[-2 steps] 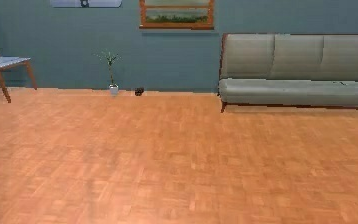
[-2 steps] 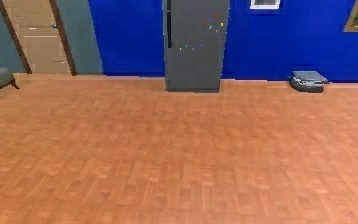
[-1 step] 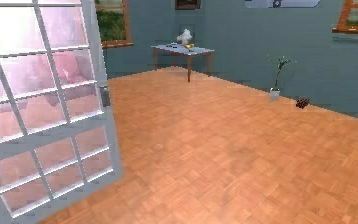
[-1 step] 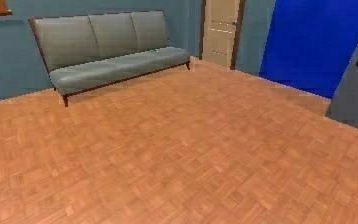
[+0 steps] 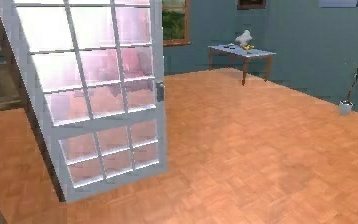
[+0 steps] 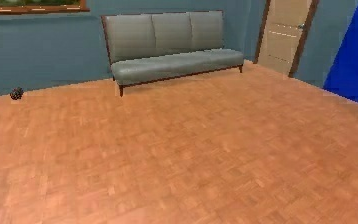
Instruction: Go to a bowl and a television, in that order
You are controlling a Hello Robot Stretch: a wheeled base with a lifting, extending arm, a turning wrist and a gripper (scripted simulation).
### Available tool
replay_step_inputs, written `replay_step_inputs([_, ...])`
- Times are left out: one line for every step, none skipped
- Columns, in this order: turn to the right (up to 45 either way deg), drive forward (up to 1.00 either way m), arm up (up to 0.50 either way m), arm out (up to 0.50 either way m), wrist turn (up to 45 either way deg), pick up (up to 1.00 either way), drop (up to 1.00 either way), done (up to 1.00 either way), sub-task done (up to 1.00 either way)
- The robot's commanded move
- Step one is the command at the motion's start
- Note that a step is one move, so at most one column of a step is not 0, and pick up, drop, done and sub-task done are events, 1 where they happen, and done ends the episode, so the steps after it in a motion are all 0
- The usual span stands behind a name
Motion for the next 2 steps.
replay_step_inputs([0.0,0.7,0.0,0.0,0.0,0.0,0.0,0.0,0.0])
replay_step_inputs([-39.0,0.0,0.0,0.0,0.0,0.0,0.0,0.0,0.0])
